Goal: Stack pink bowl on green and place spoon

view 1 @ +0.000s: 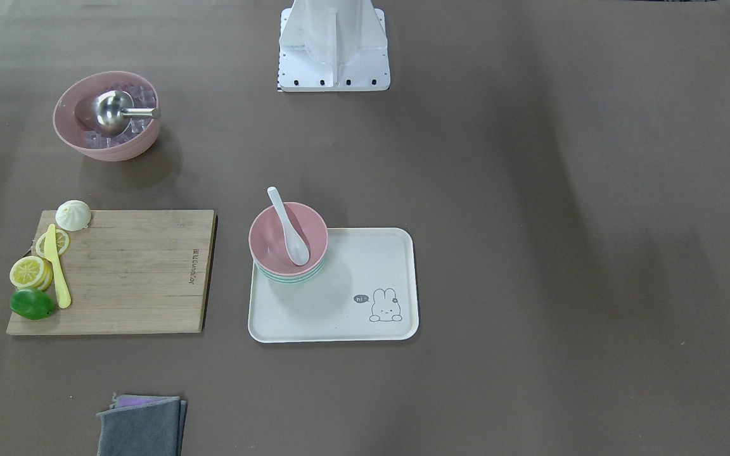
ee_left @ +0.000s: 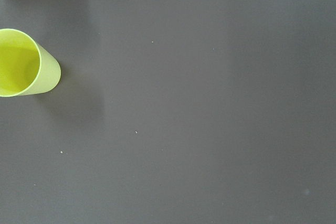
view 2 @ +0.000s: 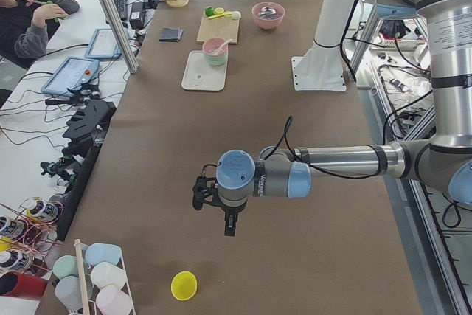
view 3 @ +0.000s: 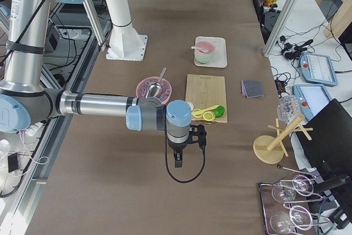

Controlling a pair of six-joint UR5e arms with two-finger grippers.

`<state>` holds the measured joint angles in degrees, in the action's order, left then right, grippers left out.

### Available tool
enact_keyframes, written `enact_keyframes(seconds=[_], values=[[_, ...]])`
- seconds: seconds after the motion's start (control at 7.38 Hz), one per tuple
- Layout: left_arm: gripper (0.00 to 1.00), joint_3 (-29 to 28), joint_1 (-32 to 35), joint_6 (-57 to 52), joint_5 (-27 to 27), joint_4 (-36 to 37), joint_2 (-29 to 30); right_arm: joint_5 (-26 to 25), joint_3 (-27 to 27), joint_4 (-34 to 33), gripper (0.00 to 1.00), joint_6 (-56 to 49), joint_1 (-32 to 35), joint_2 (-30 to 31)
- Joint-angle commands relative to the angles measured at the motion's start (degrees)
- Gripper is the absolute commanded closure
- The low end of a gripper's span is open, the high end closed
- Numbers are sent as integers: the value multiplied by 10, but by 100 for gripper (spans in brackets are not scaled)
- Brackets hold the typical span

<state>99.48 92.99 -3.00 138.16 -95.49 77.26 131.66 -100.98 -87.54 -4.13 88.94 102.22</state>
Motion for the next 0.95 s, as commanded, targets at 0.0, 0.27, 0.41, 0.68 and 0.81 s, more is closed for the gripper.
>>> enact_keyframes(seconds=[0.0,0.27,0.41,0.68,0.81], values=[[1,0,0,0,0,0,0,0,0,0,0,0,0,-1],[1,0,0,0,0,0,1,0,0,0,0,0,0,-2],[1,0,0,0,0,0,1,0,0,0,0,0,0,-2],[1,0,0,0,0,0,1,0,-1,1,0,0,0,-3],[1,0,0,0,0,0,1,-1,-5,0,0,0,0,-2]])
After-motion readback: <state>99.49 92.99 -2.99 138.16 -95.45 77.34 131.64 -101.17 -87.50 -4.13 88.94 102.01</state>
